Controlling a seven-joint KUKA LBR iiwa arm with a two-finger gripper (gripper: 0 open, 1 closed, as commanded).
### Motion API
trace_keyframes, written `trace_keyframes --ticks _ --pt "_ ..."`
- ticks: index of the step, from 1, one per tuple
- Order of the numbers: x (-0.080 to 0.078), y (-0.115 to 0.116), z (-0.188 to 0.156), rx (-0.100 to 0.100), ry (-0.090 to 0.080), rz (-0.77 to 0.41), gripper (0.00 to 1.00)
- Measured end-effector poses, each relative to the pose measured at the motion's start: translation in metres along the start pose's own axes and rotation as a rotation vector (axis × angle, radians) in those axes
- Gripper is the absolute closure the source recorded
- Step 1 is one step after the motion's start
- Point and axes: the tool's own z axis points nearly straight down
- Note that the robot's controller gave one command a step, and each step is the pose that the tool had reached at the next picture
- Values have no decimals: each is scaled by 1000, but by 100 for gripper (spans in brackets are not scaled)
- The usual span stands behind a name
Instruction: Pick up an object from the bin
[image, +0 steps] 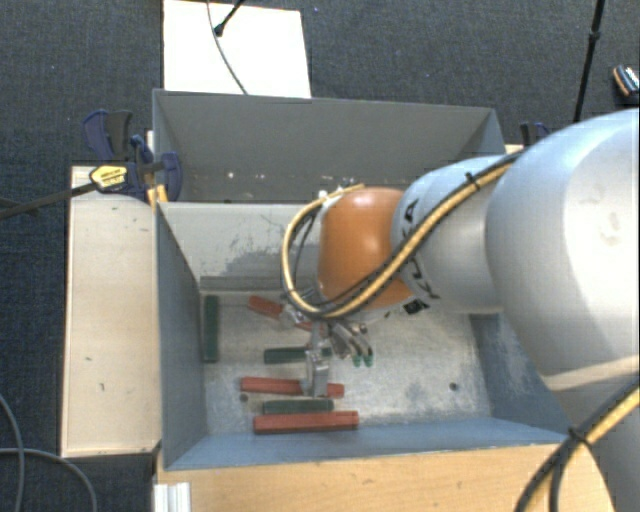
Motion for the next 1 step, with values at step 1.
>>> trace_keyframes --ticks 1 --pt "38 3 1 0 3 14 0"
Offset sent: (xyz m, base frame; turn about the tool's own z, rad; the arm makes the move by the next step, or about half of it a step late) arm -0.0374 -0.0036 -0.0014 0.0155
